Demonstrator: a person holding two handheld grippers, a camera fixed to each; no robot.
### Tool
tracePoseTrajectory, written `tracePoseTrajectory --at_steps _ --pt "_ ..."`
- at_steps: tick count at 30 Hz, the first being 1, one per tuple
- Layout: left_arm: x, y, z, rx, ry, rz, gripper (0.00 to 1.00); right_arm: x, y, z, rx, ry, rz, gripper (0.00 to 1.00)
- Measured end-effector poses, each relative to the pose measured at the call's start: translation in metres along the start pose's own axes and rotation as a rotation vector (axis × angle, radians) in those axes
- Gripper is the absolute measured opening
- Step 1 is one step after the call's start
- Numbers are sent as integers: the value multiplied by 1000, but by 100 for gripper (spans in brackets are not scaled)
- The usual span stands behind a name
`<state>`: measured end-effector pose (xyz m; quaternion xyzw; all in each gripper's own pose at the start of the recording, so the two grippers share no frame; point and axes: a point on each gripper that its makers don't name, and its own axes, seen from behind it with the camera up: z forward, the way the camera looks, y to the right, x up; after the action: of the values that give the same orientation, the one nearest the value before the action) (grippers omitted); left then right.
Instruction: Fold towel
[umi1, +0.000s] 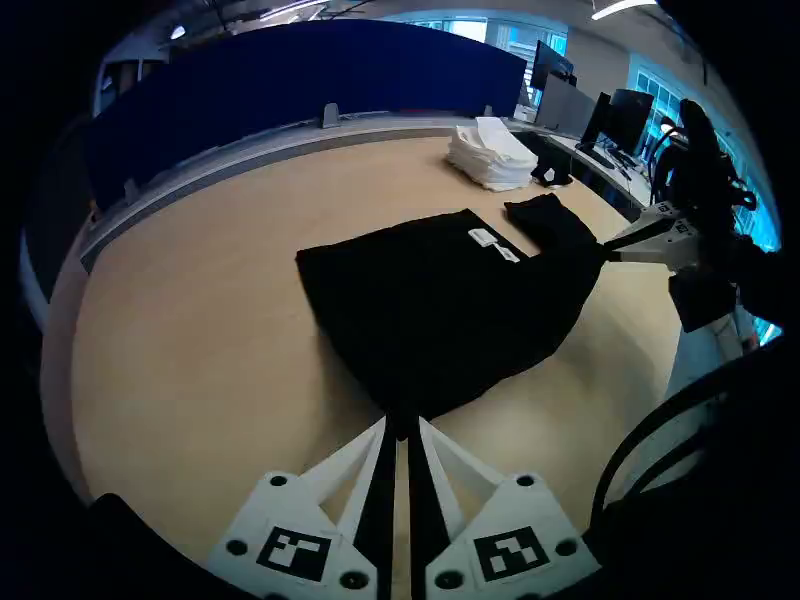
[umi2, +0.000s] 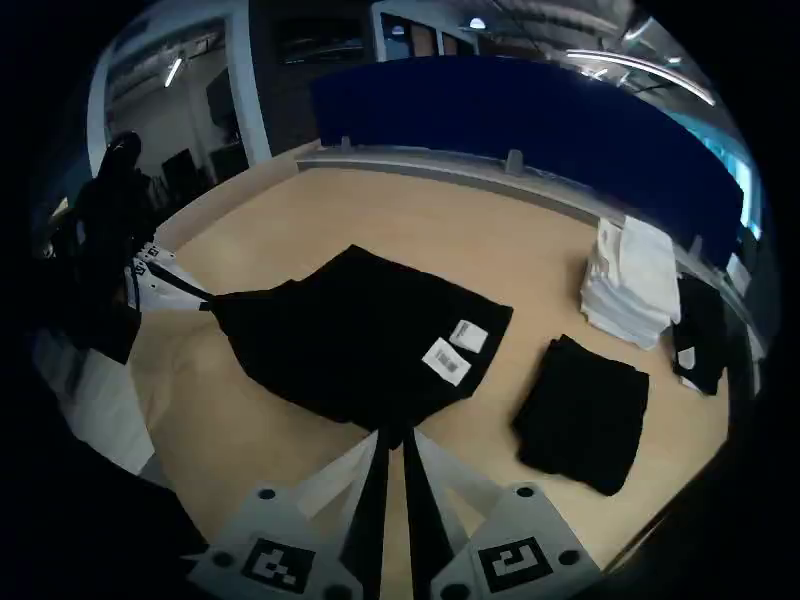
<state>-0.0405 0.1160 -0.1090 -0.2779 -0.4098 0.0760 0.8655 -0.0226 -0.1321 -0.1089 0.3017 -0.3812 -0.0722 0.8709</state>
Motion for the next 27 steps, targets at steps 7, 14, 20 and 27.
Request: tracePoseTrajectory --at_steps 7,14,20,27 --pt "7 1 -17 7 0 -41 8 8 -5 -12 6 15 15 10" --pt "6 6 -33 8 -4 -80 8 10 -11 -22 7 16 8 10" --pt "0 14 -43 6 -13 -111 8 12 -13 -29 6 25 25 10" --pt "-4 24 -48 -5 -23 -131 8 11 -14 -32 3 25 28 10"
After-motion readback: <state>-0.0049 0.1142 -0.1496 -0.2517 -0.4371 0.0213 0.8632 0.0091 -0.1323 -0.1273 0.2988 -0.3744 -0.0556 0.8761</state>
